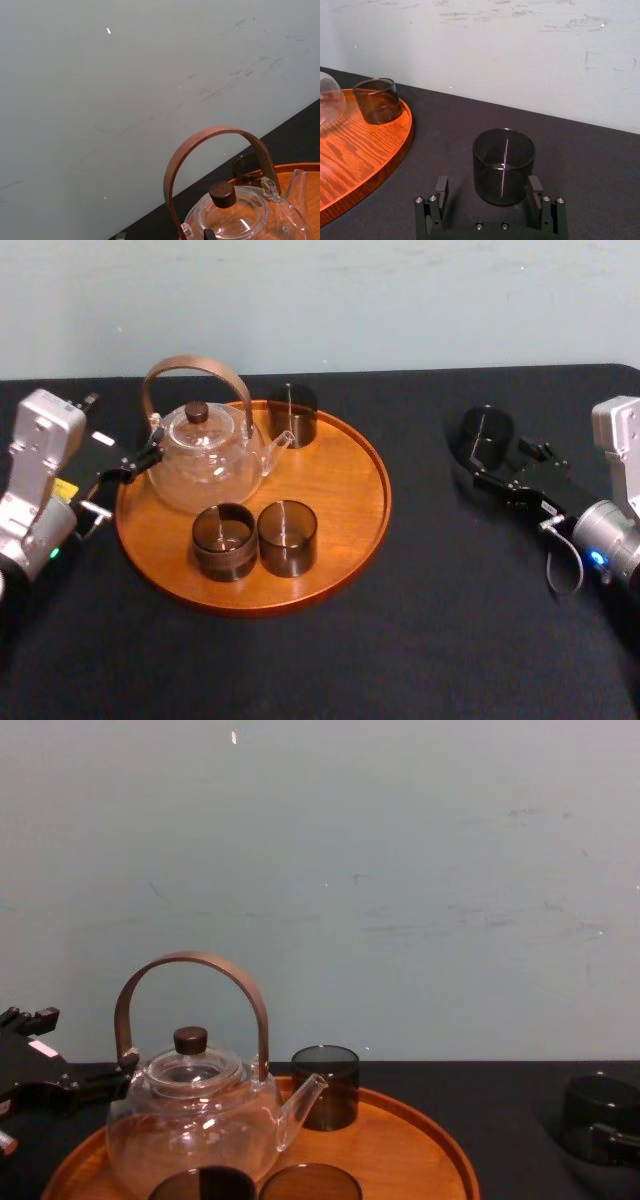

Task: Pick up the glass from the table and place it on the tray.

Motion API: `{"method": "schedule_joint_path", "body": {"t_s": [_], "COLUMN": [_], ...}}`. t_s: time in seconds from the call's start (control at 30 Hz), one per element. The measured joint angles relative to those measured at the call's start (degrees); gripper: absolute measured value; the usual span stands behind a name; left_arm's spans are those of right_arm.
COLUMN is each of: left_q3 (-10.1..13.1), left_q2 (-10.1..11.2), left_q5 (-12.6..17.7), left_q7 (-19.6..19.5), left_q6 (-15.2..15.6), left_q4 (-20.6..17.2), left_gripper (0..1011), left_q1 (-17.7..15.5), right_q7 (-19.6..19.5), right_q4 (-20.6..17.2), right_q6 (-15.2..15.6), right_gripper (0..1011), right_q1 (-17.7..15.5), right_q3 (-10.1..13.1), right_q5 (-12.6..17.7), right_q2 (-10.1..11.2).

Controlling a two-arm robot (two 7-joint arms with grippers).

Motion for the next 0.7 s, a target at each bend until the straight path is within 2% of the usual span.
{"method": "schedule_joint_path", "body": {"t_s": [0.37, 0.7], "left_q3": [0.0, 0.0], "left_q2": [0.0, 0.0], "left_q5": [0.0, 0.0], "left_q7": [0.0, 0.0], "left_q6": [0.0, 0.0], "left_q4": [0.0, 0.0], "left_gripper": [1010, 1010], "left_q1": [0.0, 0.0], "right_q7": [0.4, 0.4], "right_q4": [3.7, 5.8], "right_q6": [-0.4, -0.5], "right_gripper": [1002, 1002], "right_q1": [2.9, 4.1], "right_q3": [-0.4, 0.0], "right_q5": [-0.7, -0.9], "right_q2": [-0.9, -1.2]}}
